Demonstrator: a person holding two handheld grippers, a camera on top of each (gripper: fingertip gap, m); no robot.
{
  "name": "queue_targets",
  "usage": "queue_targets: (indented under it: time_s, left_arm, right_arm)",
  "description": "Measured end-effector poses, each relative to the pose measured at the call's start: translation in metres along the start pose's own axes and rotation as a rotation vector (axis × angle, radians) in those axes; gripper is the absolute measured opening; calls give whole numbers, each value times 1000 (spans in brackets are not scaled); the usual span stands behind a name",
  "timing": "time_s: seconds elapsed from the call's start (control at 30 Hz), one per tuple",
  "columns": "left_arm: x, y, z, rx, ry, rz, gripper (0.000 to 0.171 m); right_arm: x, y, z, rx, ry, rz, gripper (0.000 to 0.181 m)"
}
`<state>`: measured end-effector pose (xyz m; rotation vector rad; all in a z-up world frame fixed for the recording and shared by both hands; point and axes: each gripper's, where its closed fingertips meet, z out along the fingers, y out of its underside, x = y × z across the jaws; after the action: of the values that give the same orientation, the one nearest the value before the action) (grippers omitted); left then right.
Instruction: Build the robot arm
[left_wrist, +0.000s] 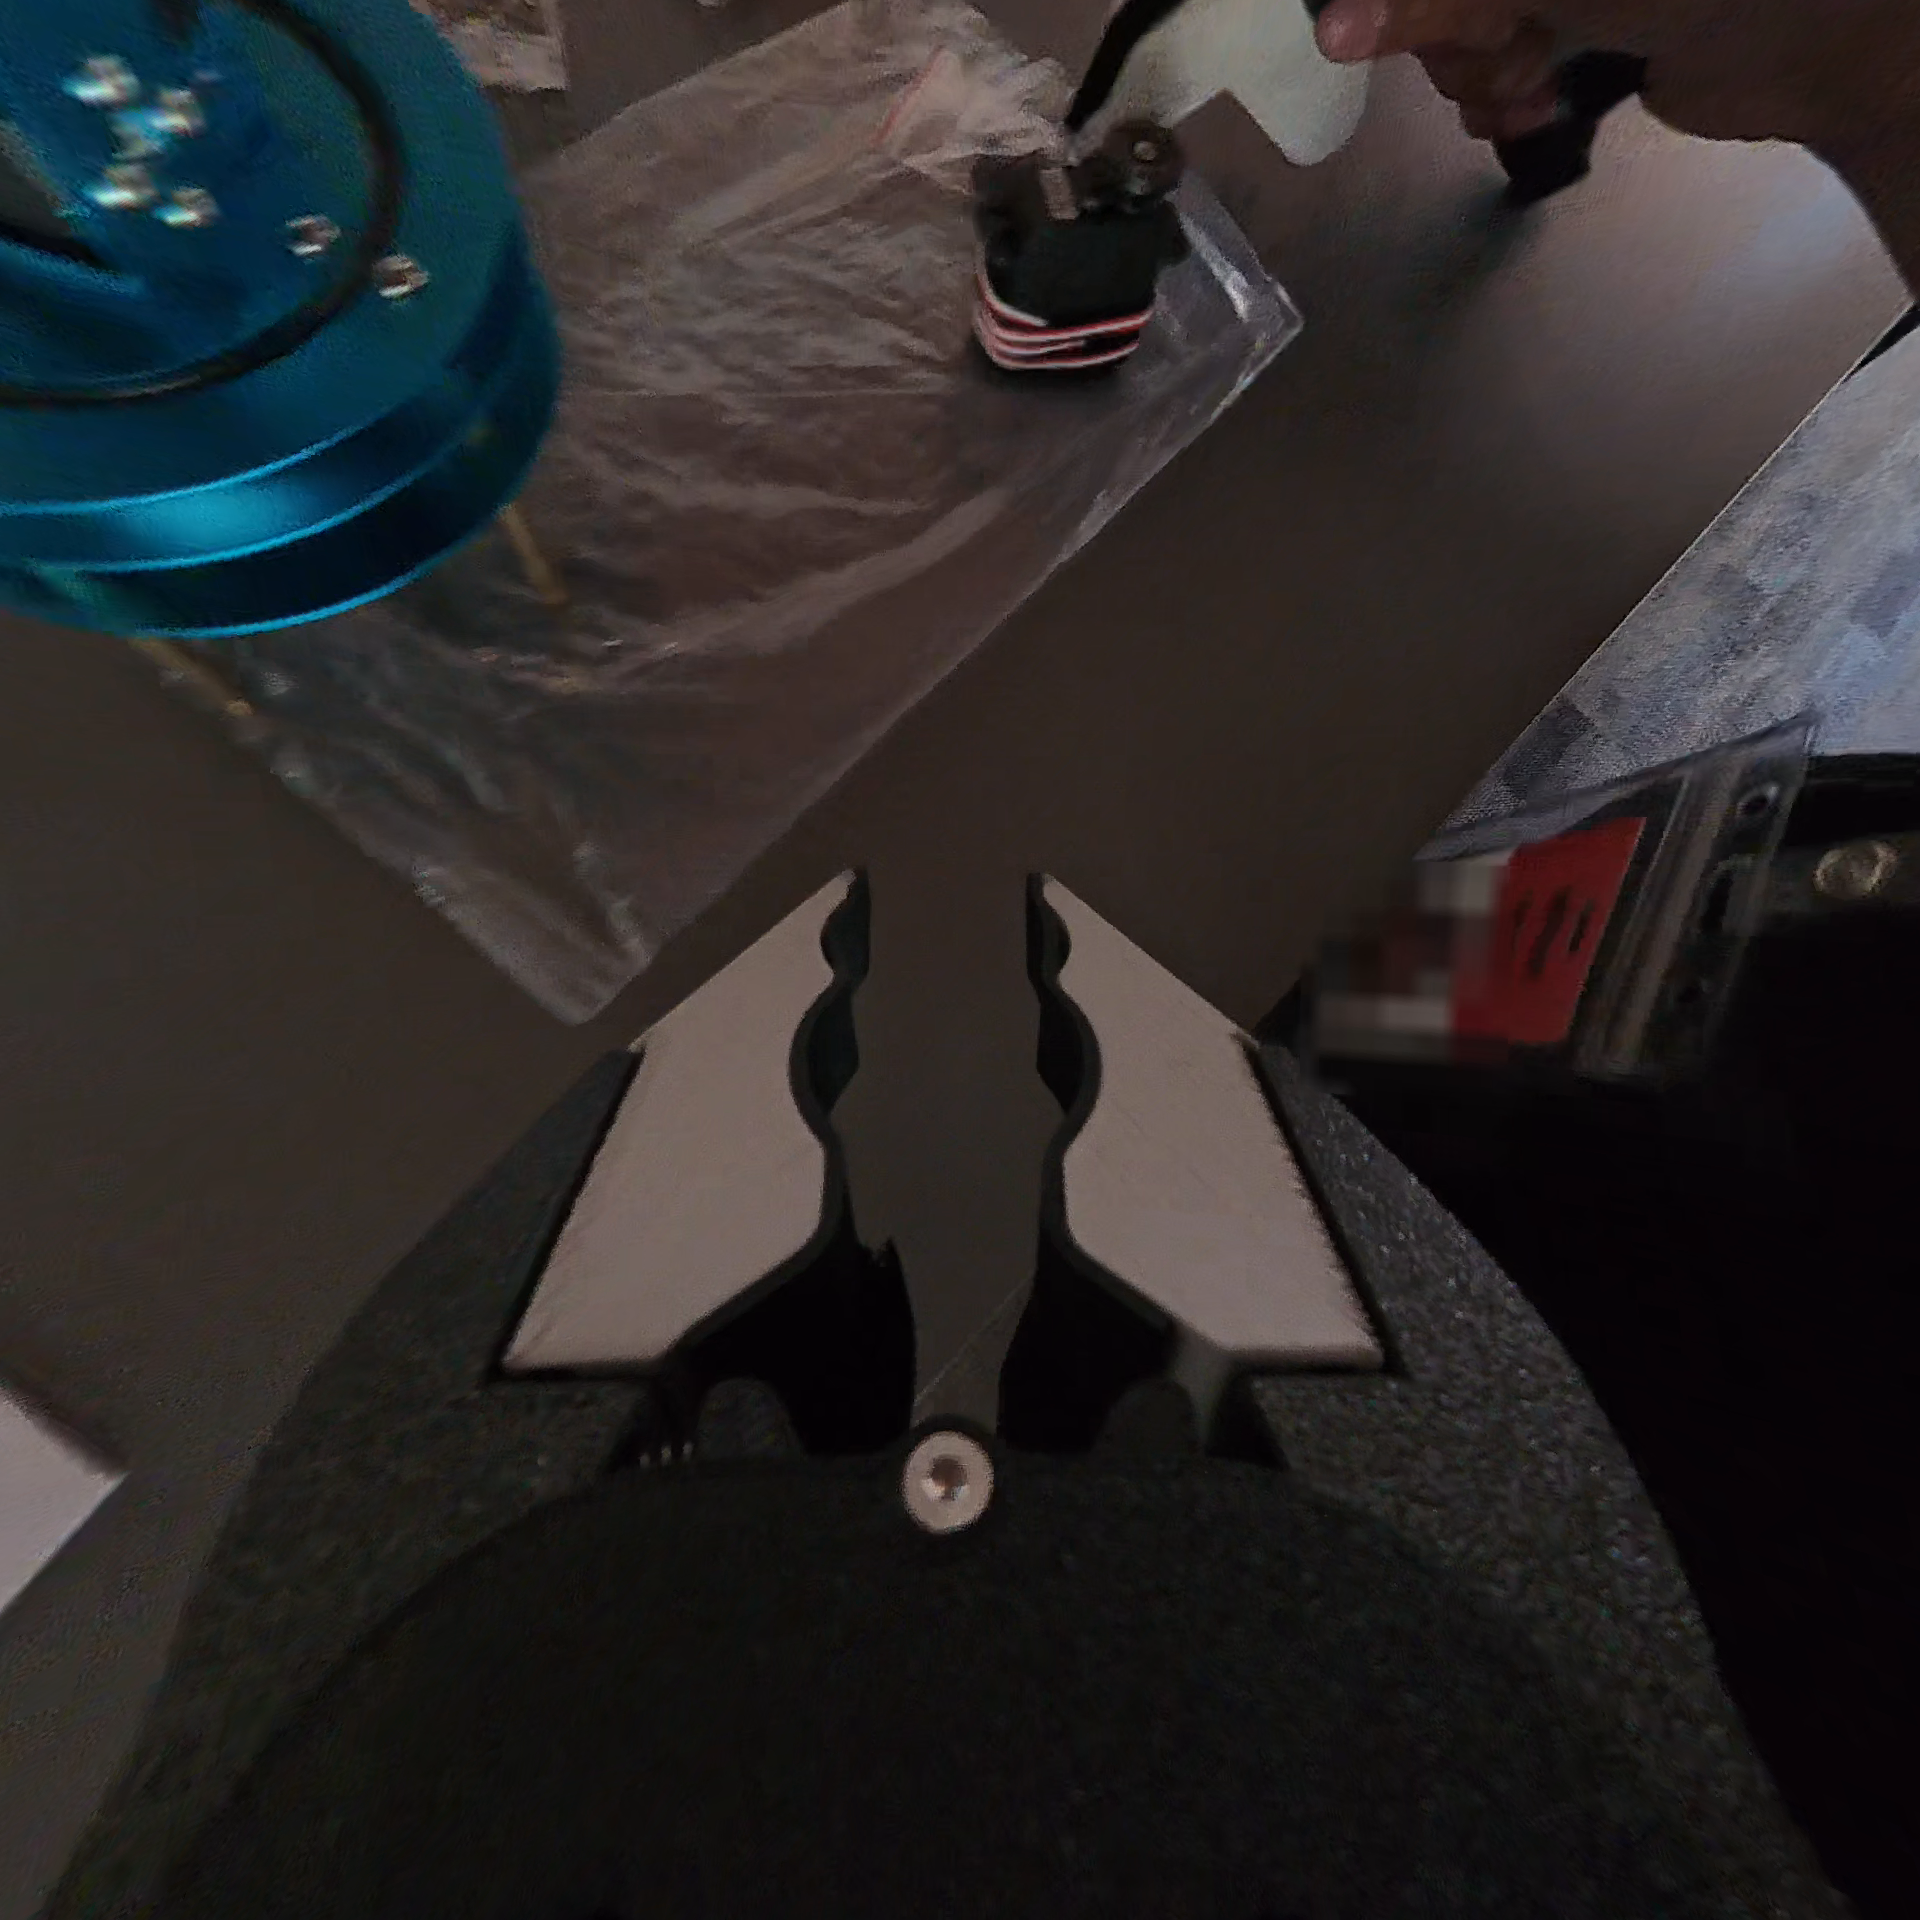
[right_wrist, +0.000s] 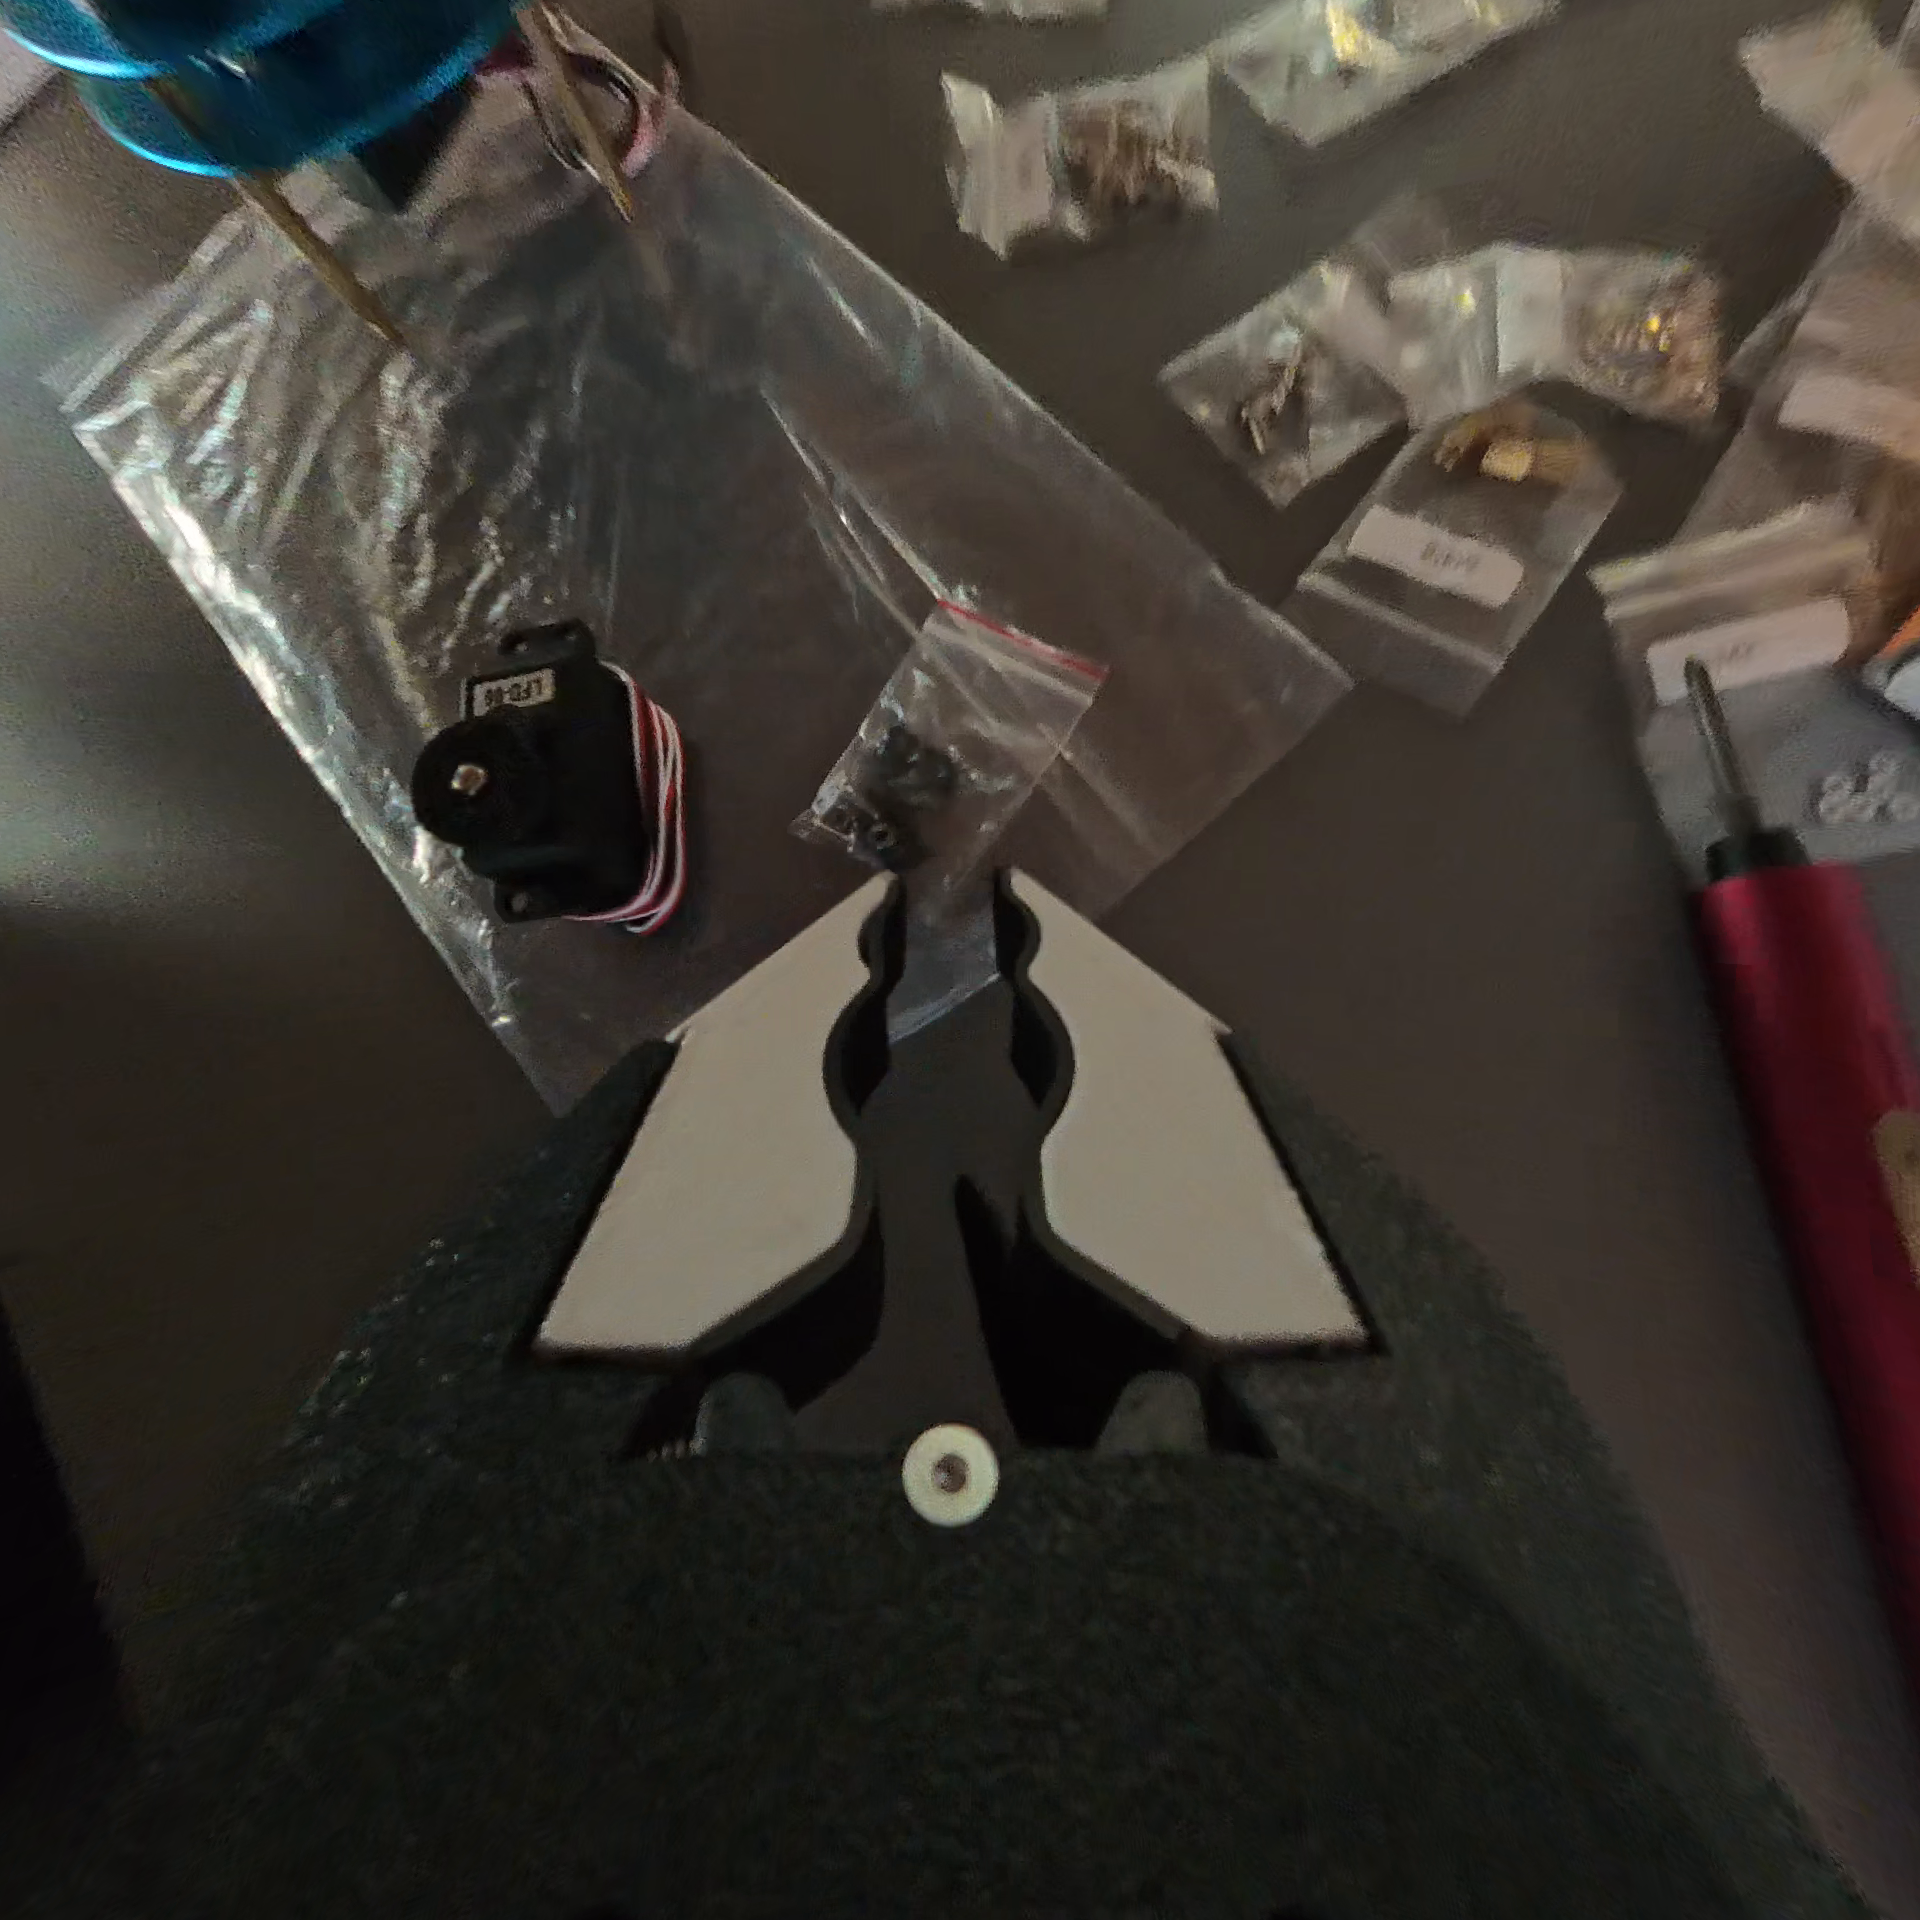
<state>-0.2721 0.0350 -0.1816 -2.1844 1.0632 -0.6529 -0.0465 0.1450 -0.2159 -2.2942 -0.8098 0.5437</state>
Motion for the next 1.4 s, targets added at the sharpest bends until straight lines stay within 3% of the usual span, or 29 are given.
queue_targets:
  time_s: [0.23,0.3,0.5,0.8,1.1,1.3,1.4]
  left_arm:
    - [47,-26,27,6,-53,-79,29]
    - [51,-28,30,16,-79,-95,30]
    - [48,-31,28,77,-144,-202,29]
    - [32,-41,27,184,-127,-260,29]
    - [5,-39,2,215,-112,-181,29]
    - [-22,-30,-32,233,-124,-146,29]
    - [-37,-24,-46,238,-136,-137,29]
  right_arm:
    - [-7,-4,9,-33,-180,-125,12]
    - [-2,-7,10,-49,-150,-172,1]
    - [-2,-24,-14,24,-177,-195,0]
    - [-26,-108,-102,466,-240,-229,0]
    - [-77,-176,-165,836,-682,55,0]
    - [-97,-205,-188,1016,-941,244,0]
    - [-104,-213,-206,1118,-1160,342,0]
